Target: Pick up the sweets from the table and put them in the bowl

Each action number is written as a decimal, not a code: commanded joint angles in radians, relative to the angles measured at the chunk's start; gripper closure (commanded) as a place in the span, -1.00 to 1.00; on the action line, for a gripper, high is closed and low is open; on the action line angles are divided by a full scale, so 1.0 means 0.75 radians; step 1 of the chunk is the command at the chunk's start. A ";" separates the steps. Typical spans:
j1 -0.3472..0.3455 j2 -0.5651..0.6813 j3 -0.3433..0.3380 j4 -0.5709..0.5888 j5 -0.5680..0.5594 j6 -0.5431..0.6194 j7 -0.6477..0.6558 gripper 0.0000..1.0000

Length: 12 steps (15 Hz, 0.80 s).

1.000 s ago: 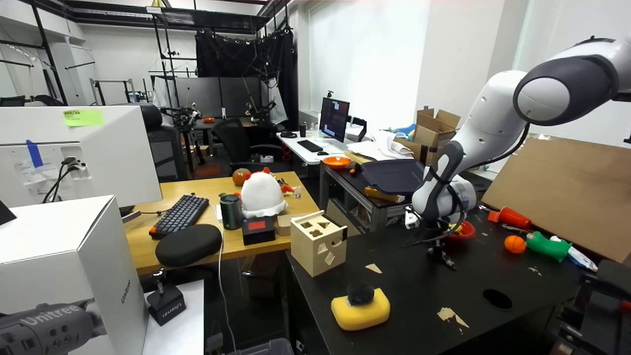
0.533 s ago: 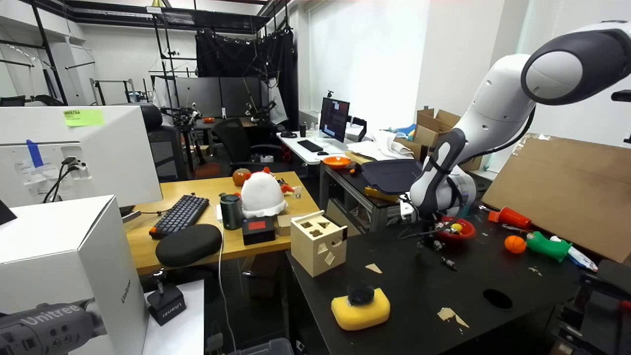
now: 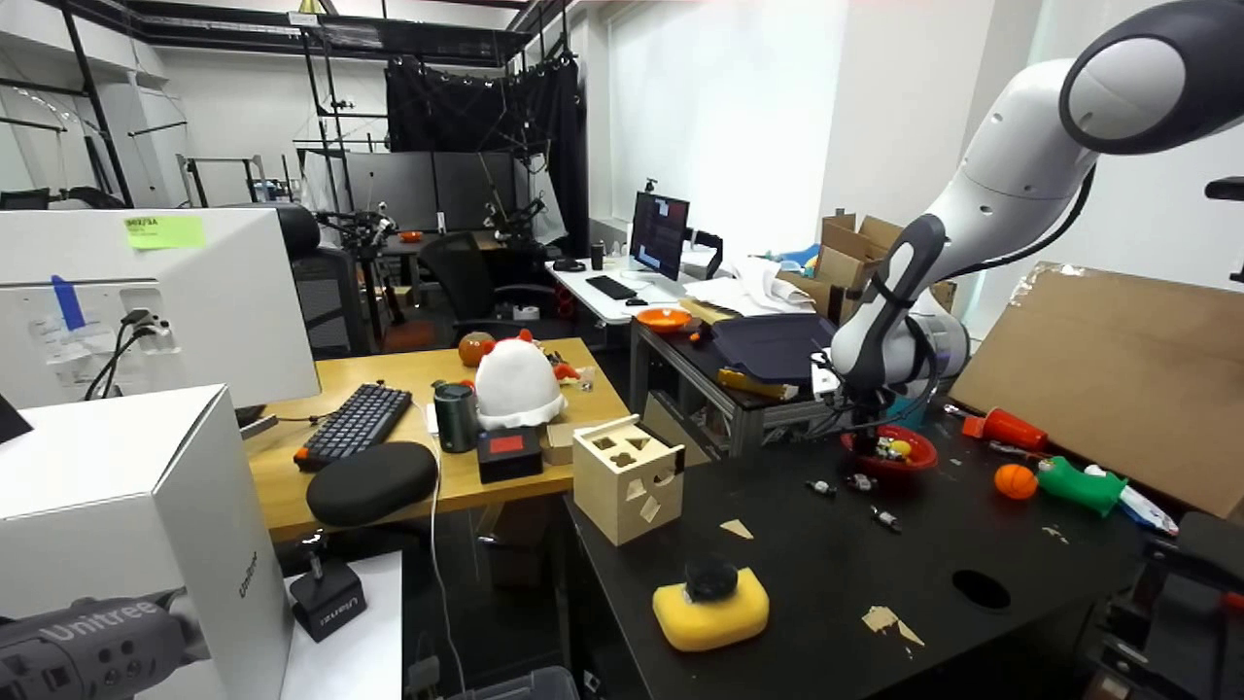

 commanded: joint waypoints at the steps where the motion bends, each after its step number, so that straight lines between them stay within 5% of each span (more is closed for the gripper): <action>1: 0.068 -0.033 -0.122 -0.022 -0.035 -0.048 0.050 0.95; 8: 0.164 0.030 -0.365 0.090 -0.164 -0.220 0.211 0.95; 9: 0.162 0.034 -0.370 0.105 -0.186 -0.243 0.226 0.30; 12: 0.147 0.045 -0.341 0.130 -0.225 -0.248 0.246 -0.04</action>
